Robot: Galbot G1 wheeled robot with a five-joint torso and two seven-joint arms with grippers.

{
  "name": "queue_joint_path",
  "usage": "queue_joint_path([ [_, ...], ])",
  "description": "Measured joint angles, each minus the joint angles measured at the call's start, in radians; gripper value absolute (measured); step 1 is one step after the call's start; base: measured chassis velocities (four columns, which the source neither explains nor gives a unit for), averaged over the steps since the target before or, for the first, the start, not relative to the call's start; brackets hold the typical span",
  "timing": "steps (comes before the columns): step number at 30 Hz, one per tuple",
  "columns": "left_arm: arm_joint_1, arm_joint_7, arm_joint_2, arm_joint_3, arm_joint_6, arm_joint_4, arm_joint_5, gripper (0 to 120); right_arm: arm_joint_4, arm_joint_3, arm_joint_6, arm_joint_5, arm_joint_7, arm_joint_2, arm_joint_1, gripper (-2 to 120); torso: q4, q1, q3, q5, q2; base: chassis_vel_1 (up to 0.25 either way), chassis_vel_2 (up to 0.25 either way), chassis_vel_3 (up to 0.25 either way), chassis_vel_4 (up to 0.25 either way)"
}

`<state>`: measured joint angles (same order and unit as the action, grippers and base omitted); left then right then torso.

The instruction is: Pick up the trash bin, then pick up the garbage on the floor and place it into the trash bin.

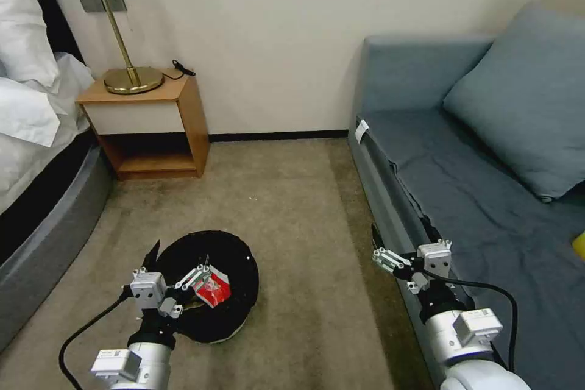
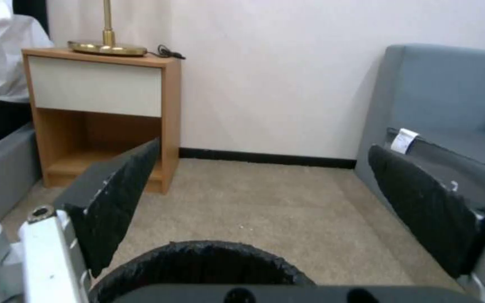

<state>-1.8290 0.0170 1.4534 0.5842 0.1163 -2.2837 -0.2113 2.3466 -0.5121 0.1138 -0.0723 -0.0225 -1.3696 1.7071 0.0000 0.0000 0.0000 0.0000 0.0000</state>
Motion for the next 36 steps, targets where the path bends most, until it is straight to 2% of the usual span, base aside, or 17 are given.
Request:
queue_joint_path([
  [36,0.000,0.000,0.000,0.000,0.000,0.000,0.000,100,0.000,0.000,0.000,0.000,0.000,0.000,0.000,100,0.0000,0.000,0.000,0.0000,0.000,0.000,0.000,0.000,0.000],
])
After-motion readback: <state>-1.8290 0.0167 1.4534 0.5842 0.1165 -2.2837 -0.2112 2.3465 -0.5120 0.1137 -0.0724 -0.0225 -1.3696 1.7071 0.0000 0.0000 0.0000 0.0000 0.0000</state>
